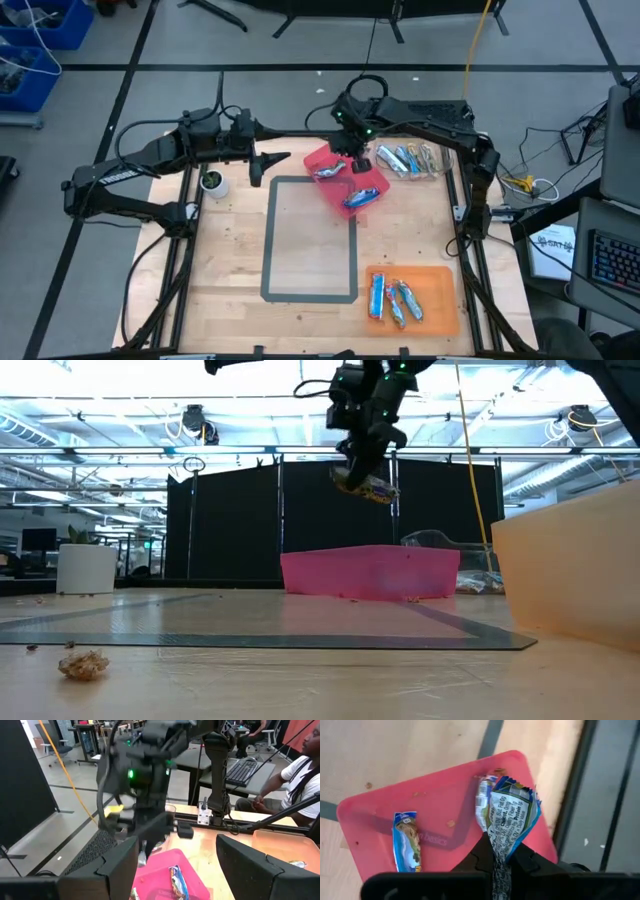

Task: Pick and place Granola Bars by type
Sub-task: Put the blue granola bar into the pink bin

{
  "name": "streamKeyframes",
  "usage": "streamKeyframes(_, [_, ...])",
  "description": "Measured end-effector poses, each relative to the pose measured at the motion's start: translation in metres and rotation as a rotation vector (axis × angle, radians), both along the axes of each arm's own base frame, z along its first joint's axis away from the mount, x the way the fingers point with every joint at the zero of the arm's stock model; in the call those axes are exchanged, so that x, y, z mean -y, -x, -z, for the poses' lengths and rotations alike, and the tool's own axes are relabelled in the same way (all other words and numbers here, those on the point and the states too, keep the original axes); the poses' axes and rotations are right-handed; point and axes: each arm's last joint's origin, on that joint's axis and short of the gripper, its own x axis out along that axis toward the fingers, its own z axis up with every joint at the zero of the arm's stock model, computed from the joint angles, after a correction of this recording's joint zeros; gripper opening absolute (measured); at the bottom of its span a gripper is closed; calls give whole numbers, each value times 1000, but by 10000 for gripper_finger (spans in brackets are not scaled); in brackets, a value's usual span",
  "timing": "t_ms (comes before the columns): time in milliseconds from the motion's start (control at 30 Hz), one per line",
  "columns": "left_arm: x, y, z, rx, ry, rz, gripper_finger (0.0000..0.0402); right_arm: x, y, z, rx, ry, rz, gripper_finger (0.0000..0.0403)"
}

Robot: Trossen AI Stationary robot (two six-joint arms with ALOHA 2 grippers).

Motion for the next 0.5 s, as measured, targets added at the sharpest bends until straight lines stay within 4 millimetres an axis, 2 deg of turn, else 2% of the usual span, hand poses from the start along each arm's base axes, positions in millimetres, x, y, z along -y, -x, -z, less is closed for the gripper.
streamKeyframes(267, [0,0,0,0,5,7,269,-1,-17,29,-69,-28,-30,12])
streamKeyframes(500, [1,1,0,-2,10,15,269,-1,-14,64,-132,-49,-33,11])
